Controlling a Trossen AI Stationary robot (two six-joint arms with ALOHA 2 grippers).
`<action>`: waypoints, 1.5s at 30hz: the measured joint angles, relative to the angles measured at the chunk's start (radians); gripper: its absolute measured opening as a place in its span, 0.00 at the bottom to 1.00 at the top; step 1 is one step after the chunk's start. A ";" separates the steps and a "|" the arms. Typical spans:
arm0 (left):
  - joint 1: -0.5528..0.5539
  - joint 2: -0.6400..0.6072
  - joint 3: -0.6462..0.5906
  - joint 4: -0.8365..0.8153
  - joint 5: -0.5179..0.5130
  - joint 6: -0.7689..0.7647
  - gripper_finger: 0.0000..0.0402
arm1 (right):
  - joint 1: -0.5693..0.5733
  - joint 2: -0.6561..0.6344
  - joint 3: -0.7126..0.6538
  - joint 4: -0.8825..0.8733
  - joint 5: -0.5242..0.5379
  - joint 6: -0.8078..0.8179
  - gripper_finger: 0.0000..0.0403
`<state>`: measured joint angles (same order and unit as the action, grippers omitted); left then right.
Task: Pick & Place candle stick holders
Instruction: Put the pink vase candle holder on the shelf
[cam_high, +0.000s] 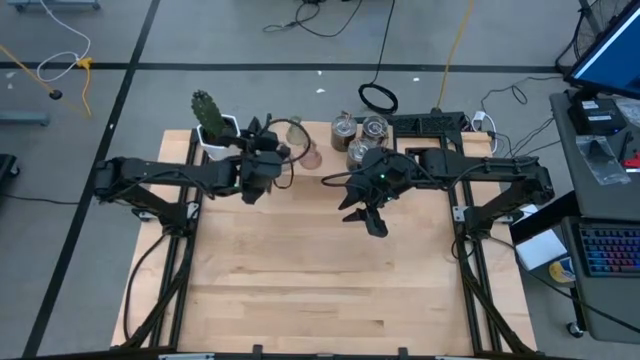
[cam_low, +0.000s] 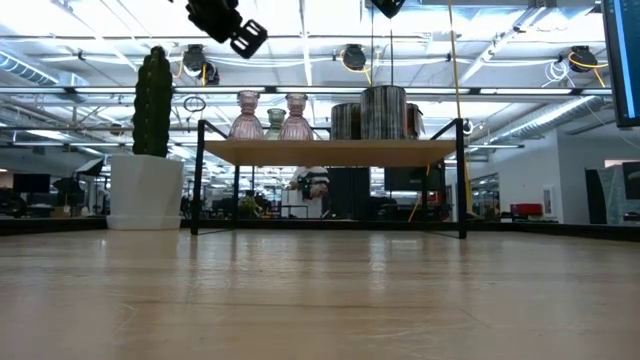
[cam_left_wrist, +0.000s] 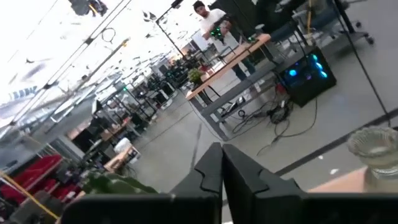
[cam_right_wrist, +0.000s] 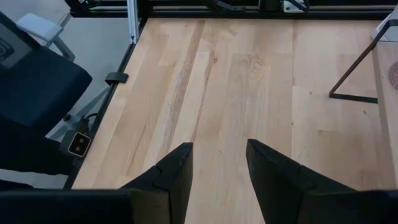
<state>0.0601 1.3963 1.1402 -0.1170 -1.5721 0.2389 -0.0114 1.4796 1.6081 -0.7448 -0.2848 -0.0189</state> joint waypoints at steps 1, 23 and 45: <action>0.000 -0.006 0.000 -0.022 0.007 -0.026 0.02 | 0.000 0.000 0.000 0.000 0.000 0.000 0.36; 0.053 -0.050 -0.002 -0.587 0.505 -0.864 0.01 | 0.000 0.000 0.000 -0.007 -0.001 0.000 0.36; 0.093 0.012 -0.002 -0.485 0.629 -0.894 0.01 | 0.000 0.000 0.001 0.023 0.000 -0.027 0.36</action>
<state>0.1532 1.4079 1.1385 -0.6016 -0.9432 -0.6554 -0.0118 1.4796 1.6089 -0.7216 -0.2852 -0.0463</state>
